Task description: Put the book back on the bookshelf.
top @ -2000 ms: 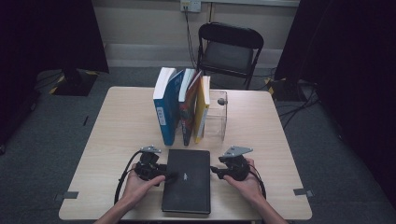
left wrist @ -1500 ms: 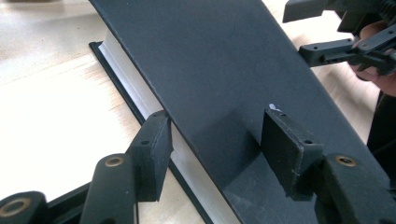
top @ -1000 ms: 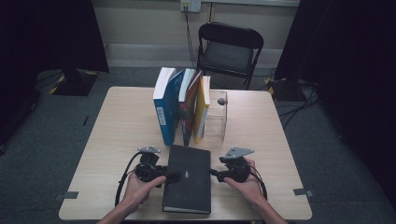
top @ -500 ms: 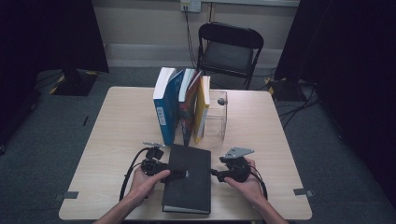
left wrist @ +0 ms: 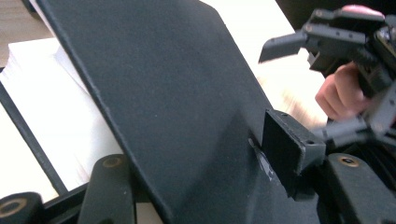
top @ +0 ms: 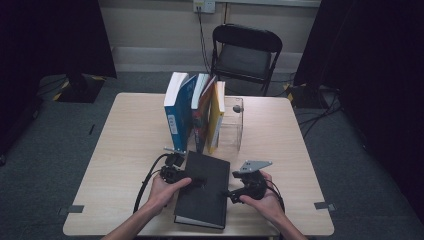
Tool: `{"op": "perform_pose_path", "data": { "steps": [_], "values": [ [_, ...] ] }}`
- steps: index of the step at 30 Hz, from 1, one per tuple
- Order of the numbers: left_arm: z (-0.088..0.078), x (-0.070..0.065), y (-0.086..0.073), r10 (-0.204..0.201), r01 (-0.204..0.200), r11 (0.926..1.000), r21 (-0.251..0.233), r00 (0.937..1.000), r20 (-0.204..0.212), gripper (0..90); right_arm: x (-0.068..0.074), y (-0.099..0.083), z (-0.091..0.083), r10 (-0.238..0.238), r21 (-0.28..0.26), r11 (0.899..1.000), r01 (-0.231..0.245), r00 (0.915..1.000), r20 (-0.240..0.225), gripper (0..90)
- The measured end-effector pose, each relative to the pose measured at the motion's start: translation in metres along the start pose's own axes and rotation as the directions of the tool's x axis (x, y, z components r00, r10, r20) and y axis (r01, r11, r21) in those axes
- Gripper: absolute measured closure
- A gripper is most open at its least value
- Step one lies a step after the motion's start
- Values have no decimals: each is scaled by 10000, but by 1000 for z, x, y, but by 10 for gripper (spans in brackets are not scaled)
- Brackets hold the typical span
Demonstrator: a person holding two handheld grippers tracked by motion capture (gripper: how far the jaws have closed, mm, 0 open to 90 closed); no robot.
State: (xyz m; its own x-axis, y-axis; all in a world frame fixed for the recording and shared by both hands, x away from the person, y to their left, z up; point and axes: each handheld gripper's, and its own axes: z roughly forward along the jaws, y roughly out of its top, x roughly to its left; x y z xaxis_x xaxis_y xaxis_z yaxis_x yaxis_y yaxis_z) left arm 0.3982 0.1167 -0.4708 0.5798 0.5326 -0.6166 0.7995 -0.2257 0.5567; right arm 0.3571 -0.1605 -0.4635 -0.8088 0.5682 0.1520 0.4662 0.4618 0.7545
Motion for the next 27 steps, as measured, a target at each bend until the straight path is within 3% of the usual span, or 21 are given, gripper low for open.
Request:
{"op": "perform_pose_path", "data": {
  "steps": [3, 7, 10, 12, 13, 15, 16, 21, 24, 27],
  "values": [
    [1, -2, 0, 137, -138, 9999, -69, 9998, -125, 422, 3, 0, 6, -130, 185, 9997, 132, 9999, -99, 142],
    [3, 0, 3, 117, -117, 9999, 14, 9999, -19, 427, -1, -1, 9, 261, 186, 9995, -253, 9988, -421, 116],
    [6, 0, 5, -35, 36, 10000, -65, 10000, 68, 402, -2, -2, 10, 403, 145, 9991, -397, 9984, -391, 91],
    [6, 1, 4, 123, -122, 9999, -59, 9999, 60, 437, -1, -3, 10, 354, 114, 9993, -350, 9988, -339, 88],
    [5, 2, 5, 48, -47, 10000, -77, 9998, 174, 451, -1, -3, 10, 343, 125, 9993, -339, 9989, -324, 88],
    [3, 4, 5, -77, 105, 9995, -308, 9959, 903, 545, -2, -3, 10, 396, 109, 9992, -392, 9985, -390, 86],
    [2, 0, 5, 192, -154, 9989, -436, 9959, 882, 582, -3, -3, 9, 428, 96, 9991, -424, 9982, -432, 86],
    [2, -4, 5, 453, -422, 9980, -475, 9968, 664, 589, -11, -6, 10, 827, 203, 9965, -814, 9935, -785, 68],
    [0, -9, 4, 726, -697, 9958, -590, 9962, 489, 591, -17, -8, 11, 1260, 368, 9918, -1225, 9851, -1168, 65],
    [-3, -14, 2, 1025, -994, 9922, -753, 9940, 382, 591, -21, -9, 11, 1372, 391, 9904, -1329, 9802, -1426, 63]
  ]
}}
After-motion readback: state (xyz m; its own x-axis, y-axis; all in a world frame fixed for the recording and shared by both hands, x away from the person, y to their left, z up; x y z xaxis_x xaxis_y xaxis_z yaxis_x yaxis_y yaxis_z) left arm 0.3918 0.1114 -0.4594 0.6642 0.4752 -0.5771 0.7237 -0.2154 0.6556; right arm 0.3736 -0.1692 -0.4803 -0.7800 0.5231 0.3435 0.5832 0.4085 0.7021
